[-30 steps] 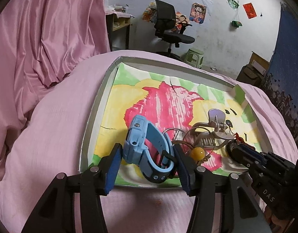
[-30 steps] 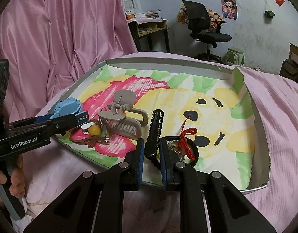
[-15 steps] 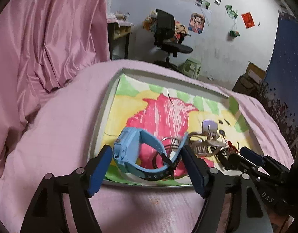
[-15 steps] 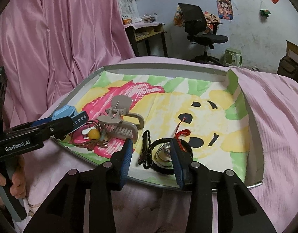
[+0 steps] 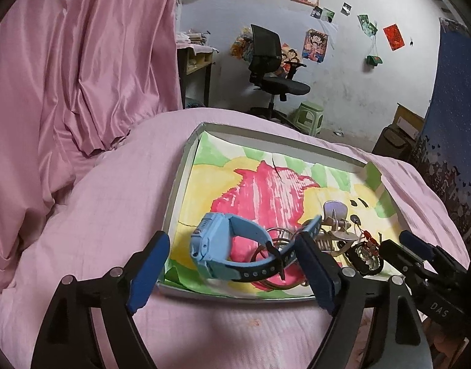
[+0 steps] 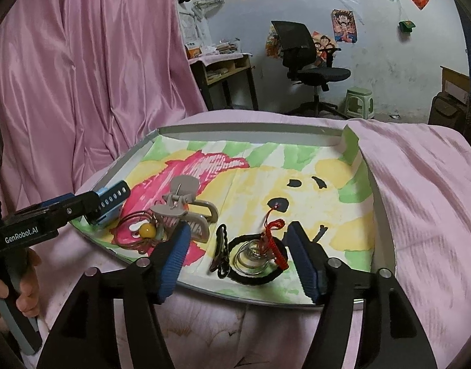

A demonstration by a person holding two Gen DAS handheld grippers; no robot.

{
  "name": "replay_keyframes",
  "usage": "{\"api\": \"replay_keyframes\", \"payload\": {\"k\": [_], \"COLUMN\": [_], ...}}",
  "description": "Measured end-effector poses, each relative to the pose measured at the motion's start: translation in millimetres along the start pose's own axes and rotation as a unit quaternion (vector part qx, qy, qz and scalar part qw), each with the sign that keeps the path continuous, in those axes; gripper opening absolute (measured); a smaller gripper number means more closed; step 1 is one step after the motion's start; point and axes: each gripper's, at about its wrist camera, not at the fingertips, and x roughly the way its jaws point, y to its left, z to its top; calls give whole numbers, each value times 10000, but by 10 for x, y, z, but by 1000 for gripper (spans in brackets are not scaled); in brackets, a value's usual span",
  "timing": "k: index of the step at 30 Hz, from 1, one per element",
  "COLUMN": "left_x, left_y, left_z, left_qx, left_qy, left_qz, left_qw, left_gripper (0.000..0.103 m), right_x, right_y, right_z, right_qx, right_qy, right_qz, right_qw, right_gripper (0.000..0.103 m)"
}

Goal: Organize jewelry
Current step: 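Open both tools to release the watch and black clip in the tray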

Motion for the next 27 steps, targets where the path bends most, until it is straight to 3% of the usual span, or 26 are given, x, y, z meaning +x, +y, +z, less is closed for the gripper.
{"api": "replay_keyframes", "payload": {"k": [13,23,27], "left_x": [-33,-61,-111], "left_y": [8,14,19], "left_z": [5,7,2], "left_qx": [-14,-58,-74], "left_qy": [-99,-208,-367], "left_qz": [30,44,89], "left_qw": [9999,9998,9993], "left_gripper": [89,93,97], "right_x": [-73,-78,-104], "right_y": [-64,-136,-122], "right_z": [46,76,71], "right_qx": [57,162,137], "right_qy": [-195,-234,-319], "right_qz": [21,108,64], "right_qw": [9998,9995,9994], "right_gripper": [88,90,96]}}
